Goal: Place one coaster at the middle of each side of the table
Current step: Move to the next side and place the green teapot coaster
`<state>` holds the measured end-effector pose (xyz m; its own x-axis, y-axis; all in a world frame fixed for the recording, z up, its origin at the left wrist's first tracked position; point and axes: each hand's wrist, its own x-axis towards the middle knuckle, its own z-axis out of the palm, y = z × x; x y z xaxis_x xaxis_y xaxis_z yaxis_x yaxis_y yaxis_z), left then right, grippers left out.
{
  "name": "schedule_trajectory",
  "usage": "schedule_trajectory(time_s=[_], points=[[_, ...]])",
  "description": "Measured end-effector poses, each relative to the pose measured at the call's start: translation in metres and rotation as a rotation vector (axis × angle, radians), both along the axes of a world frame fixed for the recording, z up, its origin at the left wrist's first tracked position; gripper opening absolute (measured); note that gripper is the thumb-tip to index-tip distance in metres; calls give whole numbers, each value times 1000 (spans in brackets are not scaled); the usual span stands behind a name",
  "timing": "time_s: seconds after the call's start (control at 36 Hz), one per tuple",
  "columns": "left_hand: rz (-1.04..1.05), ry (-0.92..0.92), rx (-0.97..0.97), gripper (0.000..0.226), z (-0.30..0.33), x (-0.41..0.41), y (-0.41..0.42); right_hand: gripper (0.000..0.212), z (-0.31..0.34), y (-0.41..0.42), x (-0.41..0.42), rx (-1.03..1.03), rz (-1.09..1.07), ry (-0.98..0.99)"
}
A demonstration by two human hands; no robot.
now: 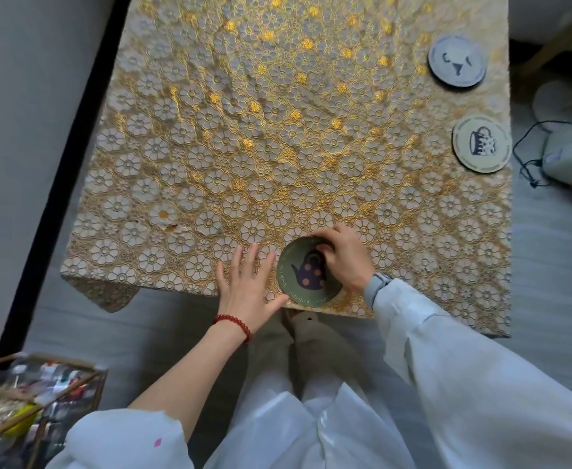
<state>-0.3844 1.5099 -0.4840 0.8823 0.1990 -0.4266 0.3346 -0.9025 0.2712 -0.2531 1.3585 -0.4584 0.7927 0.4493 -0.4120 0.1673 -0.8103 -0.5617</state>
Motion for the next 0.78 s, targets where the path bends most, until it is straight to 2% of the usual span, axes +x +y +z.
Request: schedule_trajectory(time_s=[0.19,0.58,0.78], points=[[25,-17,11,94,2,-5,20,29,1,17,-3,25,-11,19],[23,-5,20,92,2,-11,31,29,-6,33,-6,2,22,-33],[18,13,32,89,2,-9,28,40,-5,26,-5,9,24,-61]])
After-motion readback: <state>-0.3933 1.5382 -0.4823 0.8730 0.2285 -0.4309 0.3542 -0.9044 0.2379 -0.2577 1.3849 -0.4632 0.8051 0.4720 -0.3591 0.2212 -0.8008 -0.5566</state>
